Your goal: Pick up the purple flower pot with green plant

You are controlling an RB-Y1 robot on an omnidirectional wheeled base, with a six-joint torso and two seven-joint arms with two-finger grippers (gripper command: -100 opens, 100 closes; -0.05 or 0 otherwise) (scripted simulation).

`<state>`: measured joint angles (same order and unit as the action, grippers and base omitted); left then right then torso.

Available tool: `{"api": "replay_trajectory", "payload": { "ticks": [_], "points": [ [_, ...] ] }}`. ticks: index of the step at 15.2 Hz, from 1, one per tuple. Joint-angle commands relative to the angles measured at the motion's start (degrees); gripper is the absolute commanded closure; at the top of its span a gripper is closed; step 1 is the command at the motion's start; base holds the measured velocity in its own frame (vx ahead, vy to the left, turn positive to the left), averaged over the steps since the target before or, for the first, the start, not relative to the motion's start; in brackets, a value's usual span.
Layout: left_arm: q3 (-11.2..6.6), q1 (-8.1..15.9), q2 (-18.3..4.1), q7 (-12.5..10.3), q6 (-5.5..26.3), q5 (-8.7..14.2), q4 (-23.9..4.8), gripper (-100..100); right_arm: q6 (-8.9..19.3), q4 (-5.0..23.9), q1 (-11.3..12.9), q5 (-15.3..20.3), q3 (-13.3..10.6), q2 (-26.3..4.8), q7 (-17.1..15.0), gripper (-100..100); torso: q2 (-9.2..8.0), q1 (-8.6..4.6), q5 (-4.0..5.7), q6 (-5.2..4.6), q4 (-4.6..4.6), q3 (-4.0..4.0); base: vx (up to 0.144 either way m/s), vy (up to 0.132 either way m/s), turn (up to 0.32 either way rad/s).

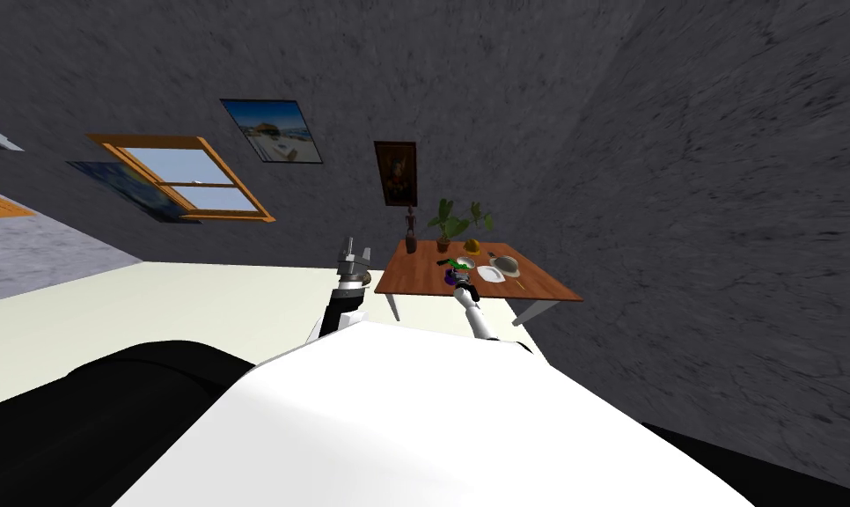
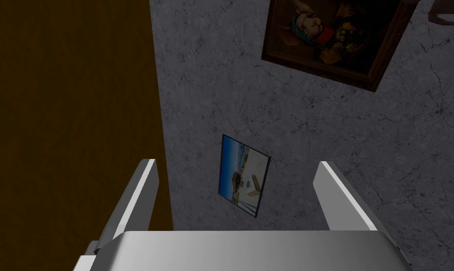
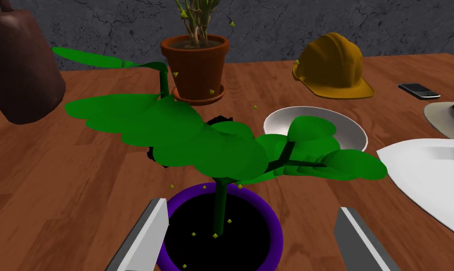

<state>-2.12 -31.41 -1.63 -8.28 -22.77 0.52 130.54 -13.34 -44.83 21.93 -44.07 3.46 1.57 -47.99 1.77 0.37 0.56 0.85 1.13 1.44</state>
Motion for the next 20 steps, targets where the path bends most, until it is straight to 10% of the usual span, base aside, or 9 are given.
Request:
{"api": "replay_trajectory", "payload": {
  "ticks": [1, 5, 6, 9, 10, 20],
  "points": [
    [0.00, 0.0, 0.0, 0.0, 0.0, 0.0, 0.0, 0, 0.4, -1.2, 1.7, -0.3, 0.3, -0.7, 0.0, -100, 0.00, 0.00, 0.00, 0.00, 0.00, 0.00, -0.024, -0.019, -0.082],
    [0.01, 0.0, 0.0, 0.0, 0.0, 0.0, 0.0, 0, 0.1, -1.2, 2.0, -0.4, 0.2, -0.8, -0.3, -100, -0.46, 0.24, -0.08, -0.01, -0.15, -0.29, -0.063, 0.003, -0.046],
    [0.01, 0.0, 0.0, 0.0, 0.0, 0.0, 0.0, 0, 0.1, -0.2, 0.3, -0.1, 0.1, -0.1, 0.0, 100, -0.43, 0.24, -0.08, -0.01, -0.15, -0.28, 0.029, 0.009, 0.100],
    [0.01, 0.0, 0.0, 0.0, 0.0, 0.0, 0.0, 0, -0.8, 1.2, 1.3, -0.2, -0.7, -0.8, -1.3, 100, -0.05, 0.25, -0.08, -0.01, -0.06, -0.06, 0.058, 0.003, 0.054],
    [0.01, 0.0, 0.0, 0.0, 0.0, 0.0, 0.0, 0, -0.2, 1.0, 0.4, -0.1, -0.7, -2.8, -0.9, -100, -0.06, 0.24, -0.08, -0.01, -0.06, -0.06, -0.008, 0.012, 0.045],
    [0.00, 0.0, 0.0, 0.0, 0.0, 0.0, 0.0, 0, 1.6, 1.5, -3.3, 0.6, -2.0, -11.2, -1.1, -100, -0.47, 0.02, -0.04, -0.02, -0.15, -0.30, -0.054, -0.017, 0.048]
  ]
}}
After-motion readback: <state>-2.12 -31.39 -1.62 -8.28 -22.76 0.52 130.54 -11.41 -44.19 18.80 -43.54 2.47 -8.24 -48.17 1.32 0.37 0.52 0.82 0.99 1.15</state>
